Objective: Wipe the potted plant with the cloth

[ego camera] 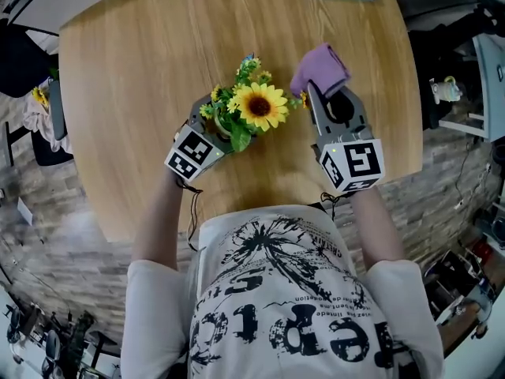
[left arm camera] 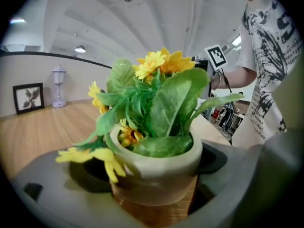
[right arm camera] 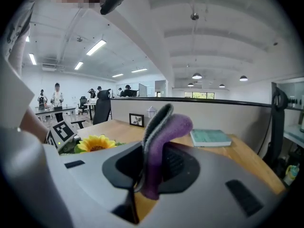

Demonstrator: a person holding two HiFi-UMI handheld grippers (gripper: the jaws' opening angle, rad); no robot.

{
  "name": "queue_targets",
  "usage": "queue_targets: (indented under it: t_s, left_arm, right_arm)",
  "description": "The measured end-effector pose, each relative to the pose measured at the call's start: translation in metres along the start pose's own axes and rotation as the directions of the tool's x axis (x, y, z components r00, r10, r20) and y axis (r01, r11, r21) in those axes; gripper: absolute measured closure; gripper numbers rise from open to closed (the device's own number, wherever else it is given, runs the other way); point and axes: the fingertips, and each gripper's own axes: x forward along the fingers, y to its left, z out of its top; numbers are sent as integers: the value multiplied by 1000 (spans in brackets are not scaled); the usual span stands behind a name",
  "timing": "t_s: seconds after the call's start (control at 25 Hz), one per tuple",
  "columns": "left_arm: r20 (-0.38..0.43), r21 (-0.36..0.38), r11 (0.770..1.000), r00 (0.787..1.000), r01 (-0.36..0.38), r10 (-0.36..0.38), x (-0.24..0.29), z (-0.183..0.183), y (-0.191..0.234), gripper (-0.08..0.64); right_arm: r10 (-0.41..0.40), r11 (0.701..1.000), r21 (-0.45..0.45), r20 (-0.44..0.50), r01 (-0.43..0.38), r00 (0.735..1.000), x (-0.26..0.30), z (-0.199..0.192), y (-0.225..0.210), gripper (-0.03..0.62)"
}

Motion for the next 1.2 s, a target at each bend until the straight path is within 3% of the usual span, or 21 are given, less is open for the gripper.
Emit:
queue_targets:
  t_s: [0.4,0.6,0.84,1.0,1.12,1.2]
  left_arm:
    - [-37,0,999,999,36,-36,8,-7,3,38]
    - [56,-104,995,998,-1,7,-4,9,13,-20]
    - [136,-87,992,986,-87,98,-41,45,10,-21]
    - [260,-102,978,944,-180,201,-77,92,9,8]
    - [335,-59,946,887,-318,318,-108,124,15,162]
    - [374,-70,918,843,-390,386,-129,139,18,237]
  right_arm:
    - [-31,1000,-6,-19,30,999,6,-1,-14,514]
    - [3,998,-64,-25,-5,1000,4,7,-2,512]
    - [69,991,-115,-24,-72,997,-8,21,16,515]
    - [83,981,-177,-4,-83,997,-16,30,26,517]
    - [109,975,-198,30,-101,994,-17,42,37,517]
    - [122,973,-205,51,-110,991,-18,50,46,517]
